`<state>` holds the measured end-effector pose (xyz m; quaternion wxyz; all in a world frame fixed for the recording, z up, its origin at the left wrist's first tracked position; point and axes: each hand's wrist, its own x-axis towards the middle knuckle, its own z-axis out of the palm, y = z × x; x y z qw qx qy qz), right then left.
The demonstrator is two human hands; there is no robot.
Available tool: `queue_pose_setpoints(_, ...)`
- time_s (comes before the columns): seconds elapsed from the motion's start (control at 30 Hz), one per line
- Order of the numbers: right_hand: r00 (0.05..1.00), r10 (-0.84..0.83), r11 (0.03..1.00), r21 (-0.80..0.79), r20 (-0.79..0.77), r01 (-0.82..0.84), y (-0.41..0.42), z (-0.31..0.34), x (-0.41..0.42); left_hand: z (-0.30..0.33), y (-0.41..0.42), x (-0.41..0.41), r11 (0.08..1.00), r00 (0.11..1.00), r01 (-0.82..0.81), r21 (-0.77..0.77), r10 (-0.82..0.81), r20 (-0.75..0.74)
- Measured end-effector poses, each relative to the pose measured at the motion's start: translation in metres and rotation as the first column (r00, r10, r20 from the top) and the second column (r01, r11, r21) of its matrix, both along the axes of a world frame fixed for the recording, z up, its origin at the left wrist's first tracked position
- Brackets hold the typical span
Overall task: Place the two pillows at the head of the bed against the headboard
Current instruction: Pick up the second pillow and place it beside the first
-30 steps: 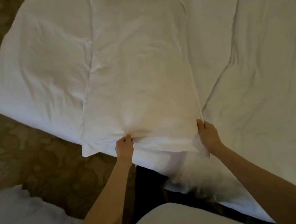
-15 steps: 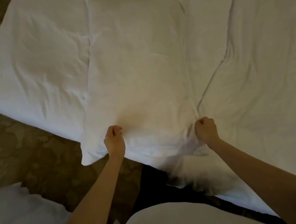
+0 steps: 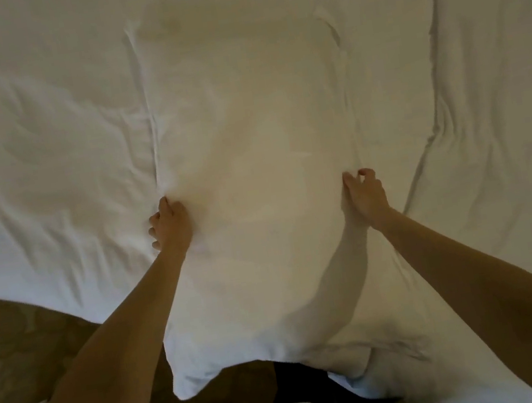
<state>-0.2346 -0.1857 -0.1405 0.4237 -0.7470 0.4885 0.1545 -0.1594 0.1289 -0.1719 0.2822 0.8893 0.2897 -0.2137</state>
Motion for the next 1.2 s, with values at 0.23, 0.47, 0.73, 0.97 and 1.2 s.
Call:
queue_pose_setpoints(0.23, 0.995, -0.094, 0.966, 0.241, -0.023, 0.096, -0.014, -0.023, 0.038, -0.003, -0.003, 0.024, 0.958, 0.994, -0.105, -0.265, 0.093, -0.056)
queue_pose_setpoints(0.47, 0.995, 0.011, 0.986, 0.163, 0.096, -0.027, -0.017, -0.004, 0.031, 0.036, -0.031, 0.015, 0.874, 0.968, -0.164, -0.458, 0.232, 0.095)
queue_pose_setpoints(0.73, 0.924, -0.021, 1.000, -0.004, 0.381, 0.024, -0.055, 0.062, -0.007, 0.096, -0.079, -0.023, 0.804, 0.898, -0.087, -0.588, 0.319, 0.303)
queue_pose_setpoints(0.97, 0.846, -0.050, 0.995, -0.047, 0.531, 0.089, -0.150, 0.127, -0.094, 0.166, -0.174, -0.091, 0.713, 0.881, 0.080, -0.697, 0.276, 0.384)
queue_pose_setpoints(1.2, 0.798, -0.013, 0.977, -0.163, 0.603, 0.139, -0.271, 0.176, -0.214, 0.213, -0.296, -0.198, 0.664, 0.865, 0.199, -0.721, 0.227, 0.448)
